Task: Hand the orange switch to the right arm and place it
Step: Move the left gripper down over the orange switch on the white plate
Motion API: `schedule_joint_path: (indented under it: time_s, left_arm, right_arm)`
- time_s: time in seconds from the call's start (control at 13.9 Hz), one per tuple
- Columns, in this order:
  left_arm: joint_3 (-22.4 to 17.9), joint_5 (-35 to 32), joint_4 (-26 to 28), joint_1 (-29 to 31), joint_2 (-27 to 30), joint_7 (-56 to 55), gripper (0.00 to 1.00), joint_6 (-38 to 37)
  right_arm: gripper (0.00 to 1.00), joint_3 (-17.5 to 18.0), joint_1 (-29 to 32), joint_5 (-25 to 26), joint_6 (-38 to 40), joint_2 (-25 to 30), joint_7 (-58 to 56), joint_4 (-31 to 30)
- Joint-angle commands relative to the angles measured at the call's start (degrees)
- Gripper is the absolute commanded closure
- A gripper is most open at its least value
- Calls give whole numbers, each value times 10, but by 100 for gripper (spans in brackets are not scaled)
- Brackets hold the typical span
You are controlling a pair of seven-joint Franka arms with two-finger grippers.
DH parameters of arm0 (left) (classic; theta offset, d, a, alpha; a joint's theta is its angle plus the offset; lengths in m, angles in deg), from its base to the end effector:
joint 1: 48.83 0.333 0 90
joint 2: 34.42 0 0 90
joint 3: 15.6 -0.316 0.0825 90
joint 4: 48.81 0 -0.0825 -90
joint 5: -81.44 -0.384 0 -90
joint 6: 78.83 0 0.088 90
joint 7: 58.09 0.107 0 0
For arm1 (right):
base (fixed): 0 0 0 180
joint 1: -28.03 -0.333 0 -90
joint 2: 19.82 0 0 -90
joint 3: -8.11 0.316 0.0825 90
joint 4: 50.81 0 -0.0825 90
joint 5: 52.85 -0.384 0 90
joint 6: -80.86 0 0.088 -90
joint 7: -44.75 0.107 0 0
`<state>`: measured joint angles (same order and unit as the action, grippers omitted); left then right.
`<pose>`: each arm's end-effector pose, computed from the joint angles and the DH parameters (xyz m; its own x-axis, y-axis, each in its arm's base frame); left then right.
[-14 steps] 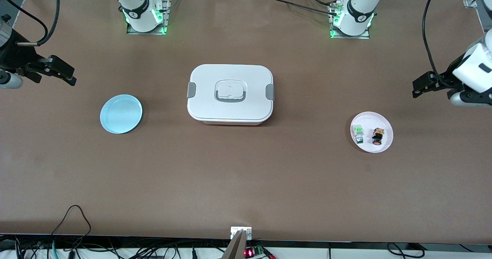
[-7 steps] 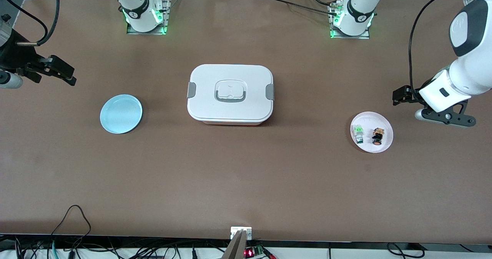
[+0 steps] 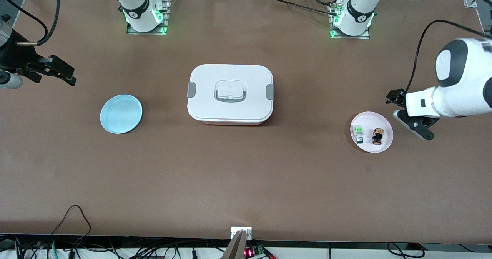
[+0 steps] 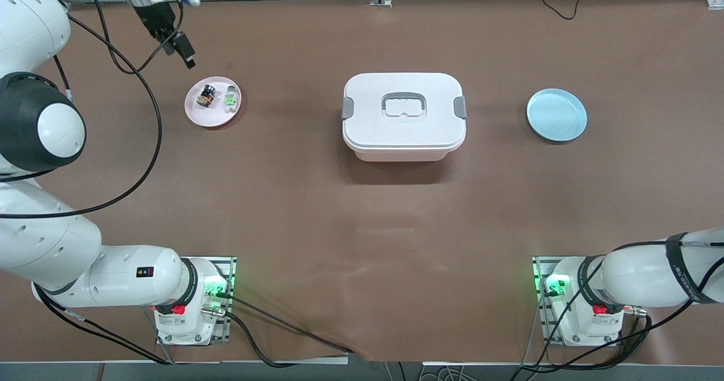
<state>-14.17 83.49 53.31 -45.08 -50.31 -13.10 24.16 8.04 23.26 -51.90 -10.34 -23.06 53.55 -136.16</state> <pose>0.6005 0.0222 0.3808 0.7234 -0.6725 -0.1562 -0.6409 -0.7382 0.2105 0.5731 0.0454 0.6329 0.9963 -0.0712 0.0475 -0.0717 -0.9974 0.0095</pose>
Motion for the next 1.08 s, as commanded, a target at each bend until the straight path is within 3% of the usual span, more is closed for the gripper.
schedule_joint_path:
  time_s: [0.0,0.43,1.01]
  left_arm:
    - [3,26,27,26,-33,169,0,55]
    - [5,26,34,33,-109,445,0,179]
    - [21,26,34,41,-165,618,0,263]
  right_arm:
    - [0,1,-1,4,0,2,10,1]
    - [0,1,-1,4,0,3,10,0]
    - [0,-2,-1,10,1,4,10,-1]
